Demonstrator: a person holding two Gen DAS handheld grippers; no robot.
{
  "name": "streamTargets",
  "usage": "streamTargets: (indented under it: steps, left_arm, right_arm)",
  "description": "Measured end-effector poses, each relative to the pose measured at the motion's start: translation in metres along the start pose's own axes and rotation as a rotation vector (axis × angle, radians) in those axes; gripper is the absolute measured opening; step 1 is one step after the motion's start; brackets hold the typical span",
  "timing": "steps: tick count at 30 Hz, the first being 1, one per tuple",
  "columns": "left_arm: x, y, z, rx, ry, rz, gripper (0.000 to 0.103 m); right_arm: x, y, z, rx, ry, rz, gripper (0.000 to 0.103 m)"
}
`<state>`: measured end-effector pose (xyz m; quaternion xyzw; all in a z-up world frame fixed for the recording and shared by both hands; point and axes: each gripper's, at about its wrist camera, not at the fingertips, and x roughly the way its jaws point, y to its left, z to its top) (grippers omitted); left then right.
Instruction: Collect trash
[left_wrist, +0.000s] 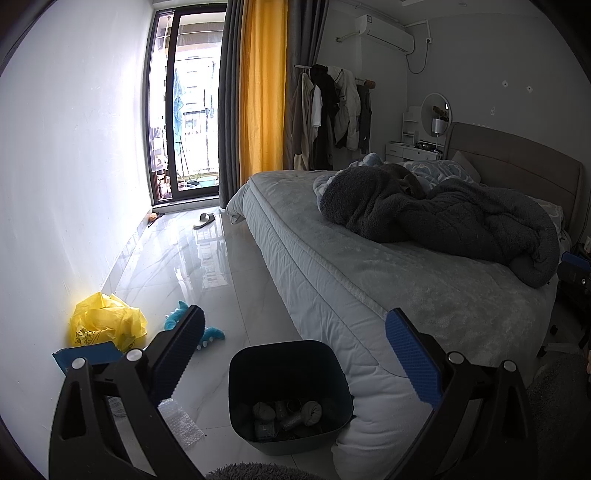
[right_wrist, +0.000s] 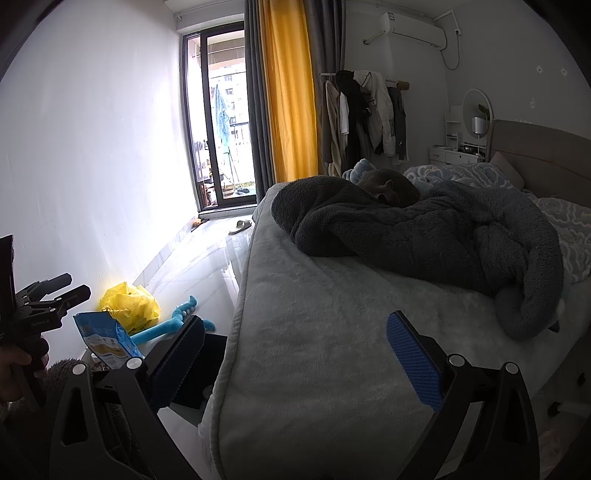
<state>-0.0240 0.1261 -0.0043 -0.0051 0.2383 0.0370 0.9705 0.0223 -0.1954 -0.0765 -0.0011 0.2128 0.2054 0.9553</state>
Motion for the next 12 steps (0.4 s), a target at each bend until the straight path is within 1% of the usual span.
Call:
streamTargets:
  steps: [12]
  left_arm:
    - [0.0004, -0.0016, -0.0002, -0.003, 0.005, 0.003, 0.100]
  right_arm:
    - [0.0001, -0.0002, 0.0002, -0.001, 0.000, 0.000, 0.100]
